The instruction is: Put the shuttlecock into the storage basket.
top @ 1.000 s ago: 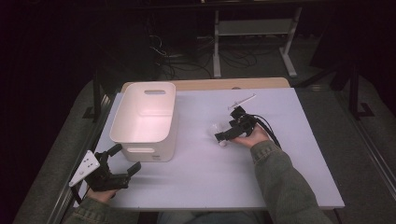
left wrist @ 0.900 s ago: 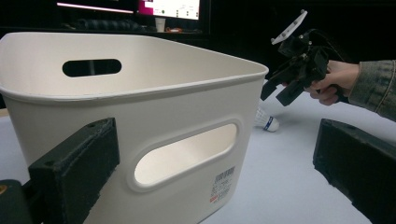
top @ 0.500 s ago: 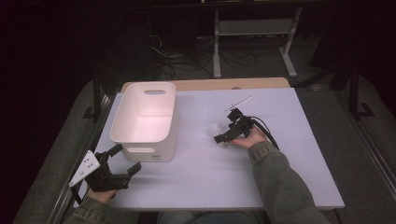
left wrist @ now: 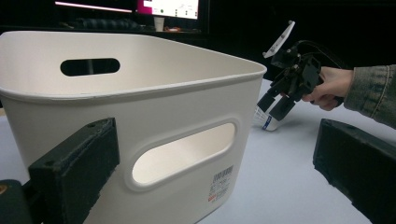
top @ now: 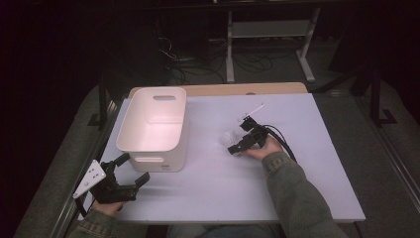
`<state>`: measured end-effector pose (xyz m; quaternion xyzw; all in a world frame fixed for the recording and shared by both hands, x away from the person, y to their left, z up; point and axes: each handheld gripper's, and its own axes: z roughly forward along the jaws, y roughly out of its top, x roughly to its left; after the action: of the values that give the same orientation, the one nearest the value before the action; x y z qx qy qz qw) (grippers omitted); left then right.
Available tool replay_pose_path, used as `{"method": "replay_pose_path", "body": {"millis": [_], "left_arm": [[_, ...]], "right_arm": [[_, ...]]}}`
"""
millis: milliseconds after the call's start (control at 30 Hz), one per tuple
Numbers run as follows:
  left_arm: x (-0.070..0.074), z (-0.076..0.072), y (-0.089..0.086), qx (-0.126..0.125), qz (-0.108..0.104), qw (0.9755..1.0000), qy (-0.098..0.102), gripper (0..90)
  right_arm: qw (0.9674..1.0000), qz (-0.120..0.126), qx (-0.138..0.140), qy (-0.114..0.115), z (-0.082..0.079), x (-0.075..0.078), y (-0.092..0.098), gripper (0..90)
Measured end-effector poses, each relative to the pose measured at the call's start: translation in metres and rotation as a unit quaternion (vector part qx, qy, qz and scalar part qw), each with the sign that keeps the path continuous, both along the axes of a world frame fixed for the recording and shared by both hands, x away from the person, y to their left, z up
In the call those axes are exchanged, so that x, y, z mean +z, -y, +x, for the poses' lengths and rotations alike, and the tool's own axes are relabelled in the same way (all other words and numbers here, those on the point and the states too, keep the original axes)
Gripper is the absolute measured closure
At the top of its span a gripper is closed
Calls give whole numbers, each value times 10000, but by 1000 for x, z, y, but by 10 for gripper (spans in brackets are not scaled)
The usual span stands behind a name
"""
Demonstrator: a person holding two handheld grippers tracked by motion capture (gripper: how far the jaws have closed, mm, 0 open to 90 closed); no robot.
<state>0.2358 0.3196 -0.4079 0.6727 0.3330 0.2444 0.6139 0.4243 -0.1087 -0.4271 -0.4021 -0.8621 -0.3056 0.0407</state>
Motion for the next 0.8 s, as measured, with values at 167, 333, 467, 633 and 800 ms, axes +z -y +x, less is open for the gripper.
{"method": "replay_pose_path", "body": {"millis": [167, 333, 467, 633, 800], "left_arm": [[0, 0, 0, 11, -3, 10000, -1, 0], [0, 0, 0, 15, 8, 10000, -6, 0], [0, 0, 0, 22, -2, 10000, -6, 0], [0, 0, 0, 36, -19, 10000, -11, 0], [0, 0, 0, 35, -24, 10000, -13, 0]], "right_arm": [[9998, -8, -12, -175, 1, 0, 3, 174], [9997, 43, 32, -237, 0, 1, 4, 282], [9995, 86, 79, -306, 0, 0, 4, 354], [9992, 85, 83, -373, -1, -1, 3, 425], [9991, 79, 121, -404, -1, -3, 2, 493]]}}
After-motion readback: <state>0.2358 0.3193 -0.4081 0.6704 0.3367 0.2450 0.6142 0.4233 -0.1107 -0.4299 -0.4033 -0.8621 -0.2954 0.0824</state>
